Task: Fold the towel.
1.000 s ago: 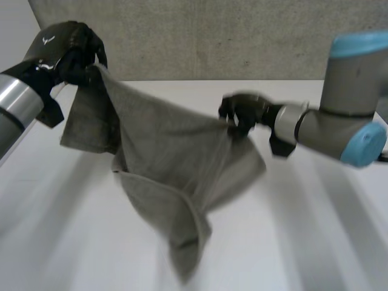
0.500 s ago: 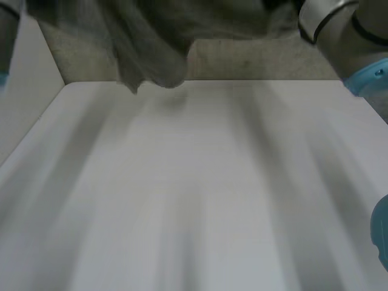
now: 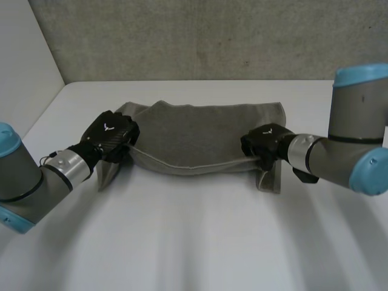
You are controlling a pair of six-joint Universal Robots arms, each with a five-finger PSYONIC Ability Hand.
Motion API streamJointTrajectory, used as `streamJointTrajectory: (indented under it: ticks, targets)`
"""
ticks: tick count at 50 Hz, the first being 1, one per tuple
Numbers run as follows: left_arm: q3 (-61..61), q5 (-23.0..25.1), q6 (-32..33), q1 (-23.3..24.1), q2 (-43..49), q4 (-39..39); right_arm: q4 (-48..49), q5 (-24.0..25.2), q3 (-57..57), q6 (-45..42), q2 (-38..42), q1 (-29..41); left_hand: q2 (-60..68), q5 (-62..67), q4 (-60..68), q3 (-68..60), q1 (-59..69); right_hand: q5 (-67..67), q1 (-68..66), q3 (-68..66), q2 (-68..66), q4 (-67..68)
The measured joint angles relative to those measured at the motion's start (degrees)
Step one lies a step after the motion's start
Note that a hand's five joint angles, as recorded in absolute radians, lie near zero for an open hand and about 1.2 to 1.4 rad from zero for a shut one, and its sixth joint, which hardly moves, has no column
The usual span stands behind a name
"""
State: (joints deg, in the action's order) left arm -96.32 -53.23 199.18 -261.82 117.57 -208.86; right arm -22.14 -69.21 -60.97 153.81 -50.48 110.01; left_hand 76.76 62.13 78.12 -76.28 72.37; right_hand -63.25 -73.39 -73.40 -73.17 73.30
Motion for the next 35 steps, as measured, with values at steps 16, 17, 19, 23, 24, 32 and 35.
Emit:
streamJointTrajectory:
  ticks: [16,17,19,23,24,32,35]
  targets:
    - [-0.96,-0.8,-0.09,-1.9,-1.5,1.03,13.48,-7.91,-16.37,2.53,-3.59,-1.44,0.0,0.0,0.0,0.0,0.0,37.94,37.11,36.38,35.27,-36.38]
    - [-1.02,-0.85,-0.12,-1.97,-1.51,1.0,14.2,-8.38,-16.78,3.08,-3.67,-1.44,0.0,0.0,0.0,0.0,0.0,37.93,37.21,36.38,35.27,-36.38]
    - [-1.09,-1.11,-0.14,-2.07,-1.53,0.94,15.33,-9.04,-17.33,4.42,-3.85,-1.36,0.0,0.01,0.0,0.0,0.0,37.93,37.21,36.38,35.27,-36.38]
    - [-1.12,-2.03,-0.14,-2.34,-1.53,0.79,16.96,-9.71,-17.77,7.84,-4.23,-1.09,0.0,0.0,0.0,0.0,0.0,37.54,37.19,36.38,35.27,-36.38]
    - [-1.12,-2.39,-0.14,-2.47,-1.53,0.75,17.42,-9.81,-17.82,9.13,-4.34,-1.0,0.0,0.0,0.0,0.0,0.0,37.39,37.19,36.38,35.27,-36.38]
    - [-1.49,-3.82,-0.12,-3.21,-1.49,0.59,18.51,-9.89,-17.81,17.4,-5.42,-0.96,0.0,0.0,0.0,0.0,0.0,49.51,48.3,47.85,47.69,-47.71]
    - [-1.78,-3.91,-0.13,-3.32,-1.55,0.5,18.19,-9.86,-17.85,19.53,-6.53,-1.23,0.0,0.0,0.0,0.0,0.0,56.49,54.07,54.32,54.25,-54.68]
